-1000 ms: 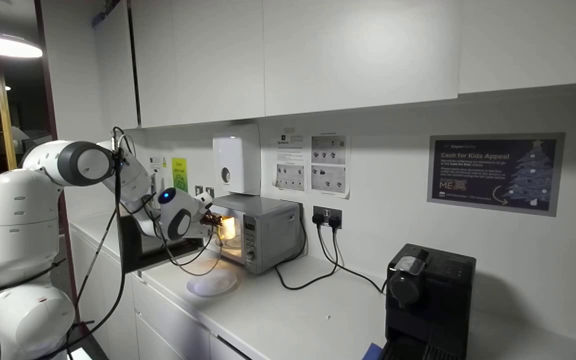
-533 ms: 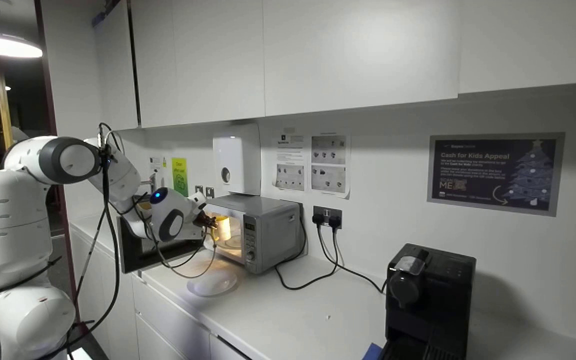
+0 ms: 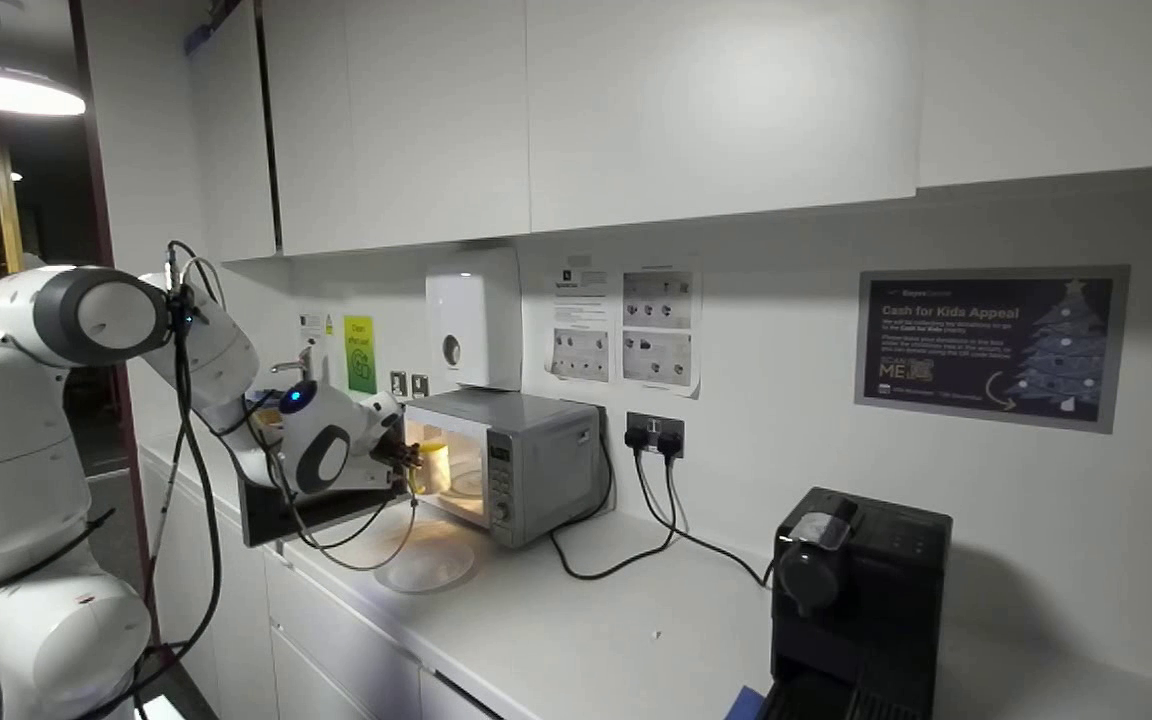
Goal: Remove the mug from the microwave and put it on the right side of the counter.
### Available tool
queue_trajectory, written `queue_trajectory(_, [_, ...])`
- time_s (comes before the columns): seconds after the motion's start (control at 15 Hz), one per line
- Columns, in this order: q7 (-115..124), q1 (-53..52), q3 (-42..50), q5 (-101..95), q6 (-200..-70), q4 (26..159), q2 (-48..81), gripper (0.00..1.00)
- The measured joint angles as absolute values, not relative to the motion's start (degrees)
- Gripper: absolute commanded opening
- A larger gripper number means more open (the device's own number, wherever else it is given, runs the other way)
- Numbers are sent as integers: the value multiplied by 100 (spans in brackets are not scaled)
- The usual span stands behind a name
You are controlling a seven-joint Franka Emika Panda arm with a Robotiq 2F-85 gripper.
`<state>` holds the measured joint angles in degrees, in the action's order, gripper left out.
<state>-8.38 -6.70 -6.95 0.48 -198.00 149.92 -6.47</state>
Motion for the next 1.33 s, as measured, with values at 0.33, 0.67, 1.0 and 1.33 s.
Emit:
queue_trajectory(0.33, [-838,-670,-728,48,-19800,15515,-1073,4])
queue_trajectory(0.67, [-811,-652,-735,84,-19789,15924,-1622,4])
queue_trajectory(1.0, [-780,-507,-734,395,-19788,15900,-1954,4])
queue_trajectory(1.33, [-465,-469,-667,444,-19788,15901,-2186,4])
